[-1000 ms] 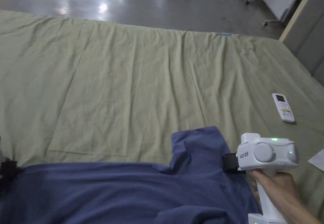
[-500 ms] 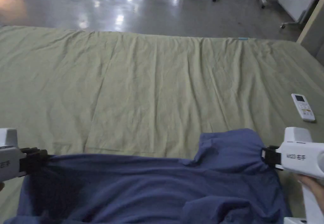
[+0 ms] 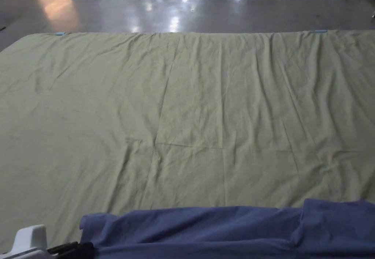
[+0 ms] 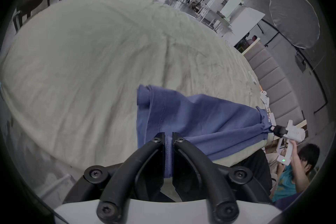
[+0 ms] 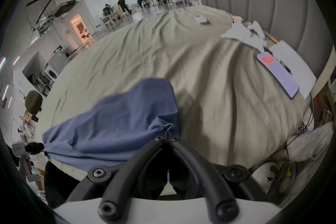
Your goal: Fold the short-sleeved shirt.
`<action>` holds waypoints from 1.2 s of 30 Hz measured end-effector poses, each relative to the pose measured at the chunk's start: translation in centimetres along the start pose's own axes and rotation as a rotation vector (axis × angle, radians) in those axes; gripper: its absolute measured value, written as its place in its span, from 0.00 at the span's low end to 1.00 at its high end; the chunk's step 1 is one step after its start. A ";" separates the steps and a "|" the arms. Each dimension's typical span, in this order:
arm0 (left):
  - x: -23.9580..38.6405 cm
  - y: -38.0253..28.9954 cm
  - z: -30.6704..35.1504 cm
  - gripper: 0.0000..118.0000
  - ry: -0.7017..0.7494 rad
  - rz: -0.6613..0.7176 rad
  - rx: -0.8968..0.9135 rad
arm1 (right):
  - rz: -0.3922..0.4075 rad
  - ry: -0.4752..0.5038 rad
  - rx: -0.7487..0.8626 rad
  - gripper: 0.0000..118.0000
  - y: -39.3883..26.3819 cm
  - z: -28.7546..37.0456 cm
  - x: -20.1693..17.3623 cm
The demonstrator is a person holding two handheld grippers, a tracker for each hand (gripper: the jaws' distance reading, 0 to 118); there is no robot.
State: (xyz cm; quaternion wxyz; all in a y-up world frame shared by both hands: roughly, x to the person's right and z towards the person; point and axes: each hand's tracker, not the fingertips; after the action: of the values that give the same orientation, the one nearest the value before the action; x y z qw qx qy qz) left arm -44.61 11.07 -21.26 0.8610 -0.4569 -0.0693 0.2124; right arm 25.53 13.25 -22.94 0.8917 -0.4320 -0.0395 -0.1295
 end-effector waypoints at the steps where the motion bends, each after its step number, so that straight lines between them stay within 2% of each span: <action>1: -0.3 -0.1 -0.2 0.06 -0.017 0.018 -0.010 | 0.009 -0.005 -0.016 0.00 -0.5 -0.5 0.3; 5: -0.4 -0.5 -0.6 0.06 -0.007 0.003 -0.001 | -0.012 -0.020 -0.008 0.00 -1.5 0.0 0.2; 6: -0.2 -0.6 -0.8 0.10 -0.002 -0.037 0.015 | -0.008 -0.020 -0.003 0.05 -1.5 -0.1 0.1; 7: -0.1 -0.7 -0.9 0.18 -0.008 -0.078 0.043 | 0.020 -0.016 0.001 0.19 -1.4 -0.9 0.1; 9: 1.1 -1.2 0.4 0.58 0.013 -0.163 0.108 | 0.073 -0.071 -0.007 0.70 -1.1 -0.9 0.0; 10: 1.3 -1.1 0.9 0.72 0.045 -0.170 0.135 | 0.086 -0.108 -0.002 0.76 -1.1 -0.4 0.2; 11: 1.6 -0.8 1.5 0.79 0.086 -0.165 0.123 | 0.086 -0.116 0.014 0.72 -1.4 0.3 0.2; 12: 1.8 -0.4 2.6 0.79 0.114 -0.171 0.151 | 0.085 -0.143 0.040 0.68 -1.3 1.5 -0.2; 13: 2.8 -0.2 3.8 0.79 0.154 -0.205 0.217 | 0.080 -0.157 0.112 0.68 -1.4 2.9 -1.0; 16: 6.8 0.7 7.0 0.79 0.164 -0.352 0.389 | 0.054 -0.088 0.256 0.68 -1.1 6.3 -3.4; 17: 8.6 0.8 8.4 0.79 0.159 -0.389 0.473 | 0.055 -0.038 0.315 0.68 -0.9 7.7 -4.8; 19: 12.6 0.7 11.0 0.79 0.143 -0.459 0.604 | 0.093 0.052 0.419 0.69 -0.5 11.0 -8.8; 22: 17.6 -0.5 13.3 0.79 0.136 -0.525 0.749 | 0.189 0.098 0.557 0.69 -0.3 14.0 -13.0; 26: 21.9 -3.0 14.3 0.74 0.131 -0.571 0.835 | 0.309 0.147 0.656 0.68 -0.9 16.2 -16.4; 27: 22.9 -3.7 14.5 0.69 0.131 -0.583 0.828 | 0.327 0.154 0.670 0.66 -1.1 16.7 -17.0; 28: 21.3 -2.4 14.2 0.61 0.150 -0.600 0.826 | 0.342 0.162 0.685 0.62 -1.3 17.1 -17.5; 30: 20.4 -1.8 13.6 0.24 0.165 -0.655 0.782 | 0.370 0.181 0.689 0.41 -1.7 17.7 -18.6; 31: 19.9 -1.3 13.1 0.11 0.171 -0.672 0.768 | 0.376 0.187 0.683 0.32 -1.8 17.9 -18.9; 32: 23.2 -4.4 13.2 0.08 0.192 -0.646 0.730 | 0.385 0.198 0.668 0.18 -2.0 17.9 -19.4; 33: 23.1 -4.8 13.1 0.02 0.166 -0.622 0.726 | 0.385 0.214 0.644 0.10 -2.4 17.7 -19.6; 34: 22.6 -4.8 13.1 0.01 0.096 -0.600 0.695 | 0.395 0.216 0.657 0.03 -2.8 17.7 -19.9; 36: 24.1 -4.9 14.3 0.00 0.086 -0.563 0.709 | 0.404 0.211 0.645 0.00 -3.4 17.7 -20.3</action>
State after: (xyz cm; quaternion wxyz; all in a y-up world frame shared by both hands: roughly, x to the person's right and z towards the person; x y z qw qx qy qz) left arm -25.95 29.79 -10.85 0.9906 -0.1056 -0.0778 -0.0386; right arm 5.78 29.06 -13.00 0.9883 -0.1130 0.0995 0.0239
